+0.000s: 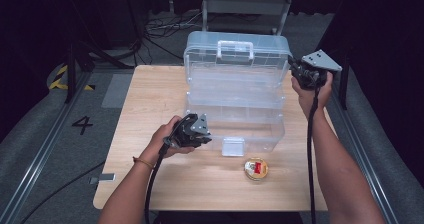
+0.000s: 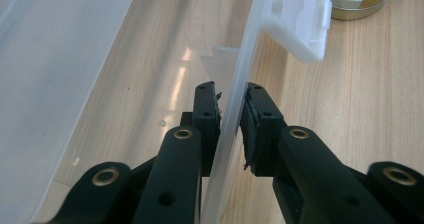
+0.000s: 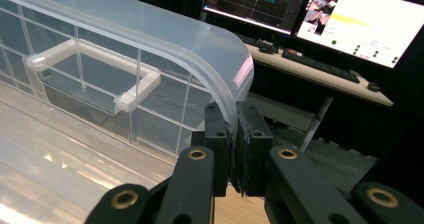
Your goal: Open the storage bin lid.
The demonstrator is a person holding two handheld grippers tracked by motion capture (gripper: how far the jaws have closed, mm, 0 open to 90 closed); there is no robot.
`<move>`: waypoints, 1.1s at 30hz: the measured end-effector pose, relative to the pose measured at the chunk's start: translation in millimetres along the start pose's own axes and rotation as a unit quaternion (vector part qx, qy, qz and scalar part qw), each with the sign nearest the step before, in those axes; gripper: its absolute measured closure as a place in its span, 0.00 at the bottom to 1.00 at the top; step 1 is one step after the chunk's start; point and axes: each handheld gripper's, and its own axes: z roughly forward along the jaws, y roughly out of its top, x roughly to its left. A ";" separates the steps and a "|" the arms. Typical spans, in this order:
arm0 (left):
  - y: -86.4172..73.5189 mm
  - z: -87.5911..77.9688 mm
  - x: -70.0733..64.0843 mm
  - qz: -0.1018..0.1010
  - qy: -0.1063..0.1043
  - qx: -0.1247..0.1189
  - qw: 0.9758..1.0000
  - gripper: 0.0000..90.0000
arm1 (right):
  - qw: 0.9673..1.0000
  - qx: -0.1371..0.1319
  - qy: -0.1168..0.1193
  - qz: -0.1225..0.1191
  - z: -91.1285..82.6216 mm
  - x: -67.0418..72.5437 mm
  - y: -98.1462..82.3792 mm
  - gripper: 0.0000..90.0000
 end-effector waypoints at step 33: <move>-4.5 1.1 5.1 0.004 -0.014 -0.011 1.000 0.89 | 0.999 0.031 0.015 0.024 39.4 -16.6 8.8 0.95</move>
